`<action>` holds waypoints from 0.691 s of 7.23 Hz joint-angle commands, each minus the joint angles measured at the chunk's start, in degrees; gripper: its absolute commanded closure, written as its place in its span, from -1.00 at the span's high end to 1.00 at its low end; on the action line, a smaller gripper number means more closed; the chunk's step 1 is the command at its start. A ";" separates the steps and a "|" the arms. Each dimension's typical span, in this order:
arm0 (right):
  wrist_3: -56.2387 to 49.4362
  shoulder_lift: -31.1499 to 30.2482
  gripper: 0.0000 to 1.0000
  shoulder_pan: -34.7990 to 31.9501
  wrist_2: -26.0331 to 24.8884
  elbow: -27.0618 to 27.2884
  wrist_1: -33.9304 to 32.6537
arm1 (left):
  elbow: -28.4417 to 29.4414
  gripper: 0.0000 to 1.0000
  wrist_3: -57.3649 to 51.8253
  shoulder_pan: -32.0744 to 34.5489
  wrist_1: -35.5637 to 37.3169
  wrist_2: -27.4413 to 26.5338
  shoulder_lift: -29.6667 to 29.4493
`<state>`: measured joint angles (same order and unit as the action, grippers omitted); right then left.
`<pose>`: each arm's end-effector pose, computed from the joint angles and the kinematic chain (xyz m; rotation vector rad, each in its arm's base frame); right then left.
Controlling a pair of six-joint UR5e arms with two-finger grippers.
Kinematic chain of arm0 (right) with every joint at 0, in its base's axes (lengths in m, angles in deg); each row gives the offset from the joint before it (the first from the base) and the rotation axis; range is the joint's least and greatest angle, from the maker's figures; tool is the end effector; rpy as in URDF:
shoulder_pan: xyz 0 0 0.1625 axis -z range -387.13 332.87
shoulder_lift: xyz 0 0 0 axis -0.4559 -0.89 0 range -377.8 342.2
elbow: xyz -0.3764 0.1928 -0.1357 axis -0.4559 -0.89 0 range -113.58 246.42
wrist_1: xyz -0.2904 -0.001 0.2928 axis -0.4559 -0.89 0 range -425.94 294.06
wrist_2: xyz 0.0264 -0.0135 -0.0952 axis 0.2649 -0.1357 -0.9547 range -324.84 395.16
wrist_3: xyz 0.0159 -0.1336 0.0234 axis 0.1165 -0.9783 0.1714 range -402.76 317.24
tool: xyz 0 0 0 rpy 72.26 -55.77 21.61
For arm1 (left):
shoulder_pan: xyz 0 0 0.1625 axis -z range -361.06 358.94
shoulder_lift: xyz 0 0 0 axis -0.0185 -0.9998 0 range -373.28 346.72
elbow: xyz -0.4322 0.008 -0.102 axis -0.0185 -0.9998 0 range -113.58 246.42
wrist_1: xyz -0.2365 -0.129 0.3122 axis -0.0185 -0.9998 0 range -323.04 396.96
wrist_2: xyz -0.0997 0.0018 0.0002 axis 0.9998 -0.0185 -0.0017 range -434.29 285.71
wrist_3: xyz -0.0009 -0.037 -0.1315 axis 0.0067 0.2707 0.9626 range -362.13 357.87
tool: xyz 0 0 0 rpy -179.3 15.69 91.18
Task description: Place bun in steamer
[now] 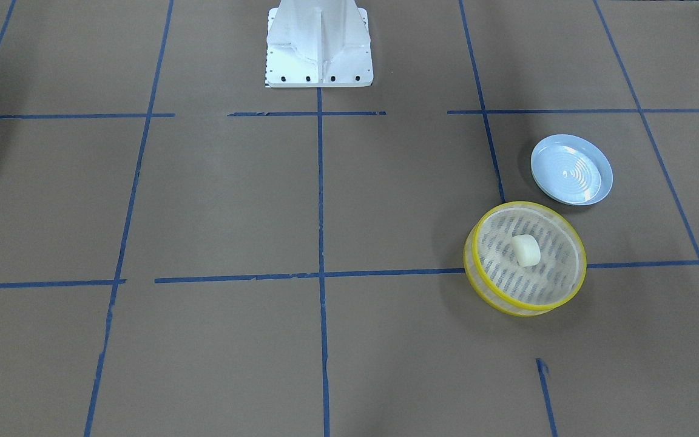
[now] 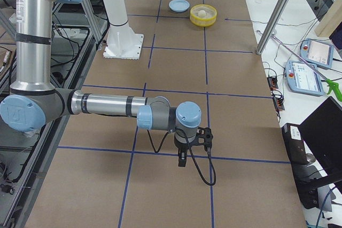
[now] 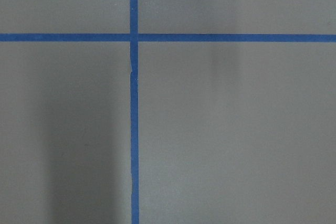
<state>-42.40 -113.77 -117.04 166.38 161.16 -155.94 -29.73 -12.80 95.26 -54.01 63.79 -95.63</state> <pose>0.0426 -0.4414 0.7174 -0.0233 -0.7194 0.0123 -0.0789 -0.4237 0.7051 0.1153 0.8315 0.0675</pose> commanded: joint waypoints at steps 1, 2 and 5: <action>0.00 0.00 1.00 0.00 0.00 0.00 0.09 | -0.18 1.00 -3.14 -0.08 -0.53 0.35 0.88; 0.00 0.00 1.00 0.00 0.00 0.00 0.00 | -0.10 1.00 -2.52 -0.08 -0.62 0.44 0.88; 0.00 0.00 1.00 0.00 0.00 0.00 0.00 | -0.01 1.00 -3.04 -0.08 -0.71 0.26 0.97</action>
<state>-42.40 -113.77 -117.04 166.38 161.16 -155.94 -29.79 -15.86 95.18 -54.79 64.08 -94.73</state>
